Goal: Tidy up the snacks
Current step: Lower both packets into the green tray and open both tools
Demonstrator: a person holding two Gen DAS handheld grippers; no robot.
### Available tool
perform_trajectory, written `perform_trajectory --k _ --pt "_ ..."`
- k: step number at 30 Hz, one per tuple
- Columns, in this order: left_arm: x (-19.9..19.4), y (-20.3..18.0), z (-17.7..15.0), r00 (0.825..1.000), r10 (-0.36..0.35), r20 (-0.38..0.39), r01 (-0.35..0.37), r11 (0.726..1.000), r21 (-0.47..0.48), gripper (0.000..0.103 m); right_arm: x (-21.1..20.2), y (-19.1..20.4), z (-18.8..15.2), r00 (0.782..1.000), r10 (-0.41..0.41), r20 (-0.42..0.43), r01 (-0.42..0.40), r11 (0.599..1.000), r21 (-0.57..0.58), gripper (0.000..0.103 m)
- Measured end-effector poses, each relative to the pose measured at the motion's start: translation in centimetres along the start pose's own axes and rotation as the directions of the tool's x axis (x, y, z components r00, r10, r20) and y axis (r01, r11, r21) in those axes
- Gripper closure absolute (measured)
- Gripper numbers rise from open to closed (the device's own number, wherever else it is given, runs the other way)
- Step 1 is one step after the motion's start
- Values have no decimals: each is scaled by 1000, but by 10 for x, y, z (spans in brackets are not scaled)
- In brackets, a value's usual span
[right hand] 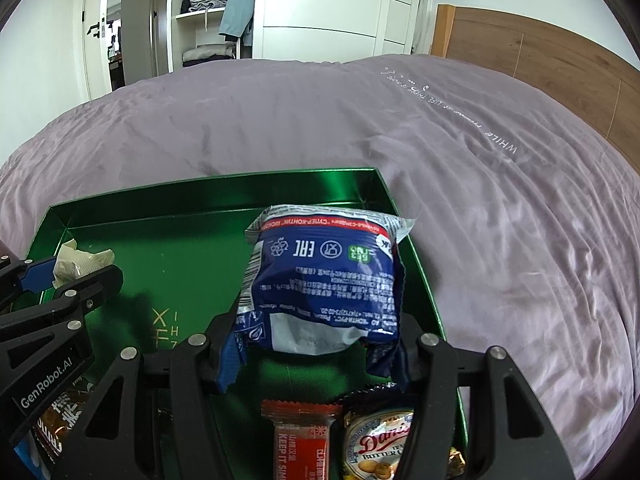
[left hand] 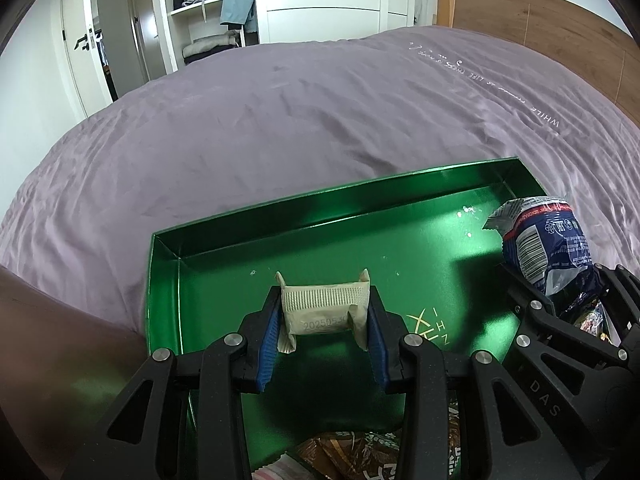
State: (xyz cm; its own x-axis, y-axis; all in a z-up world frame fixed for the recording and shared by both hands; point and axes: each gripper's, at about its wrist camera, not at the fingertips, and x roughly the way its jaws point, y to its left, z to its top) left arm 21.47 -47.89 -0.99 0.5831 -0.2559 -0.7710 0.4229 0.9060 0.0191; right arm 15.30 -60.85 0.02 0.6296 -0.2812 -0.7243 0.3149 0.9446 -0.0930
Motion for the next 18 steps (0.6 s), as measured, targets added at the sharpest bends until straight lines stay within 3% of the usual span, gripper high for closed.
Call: perform_trajectory --k 18 --pt "9 5 -2 999 -33 -42 32 999 -30 68 8 -1 -1 999 13 -30 -13 1000 0 35"
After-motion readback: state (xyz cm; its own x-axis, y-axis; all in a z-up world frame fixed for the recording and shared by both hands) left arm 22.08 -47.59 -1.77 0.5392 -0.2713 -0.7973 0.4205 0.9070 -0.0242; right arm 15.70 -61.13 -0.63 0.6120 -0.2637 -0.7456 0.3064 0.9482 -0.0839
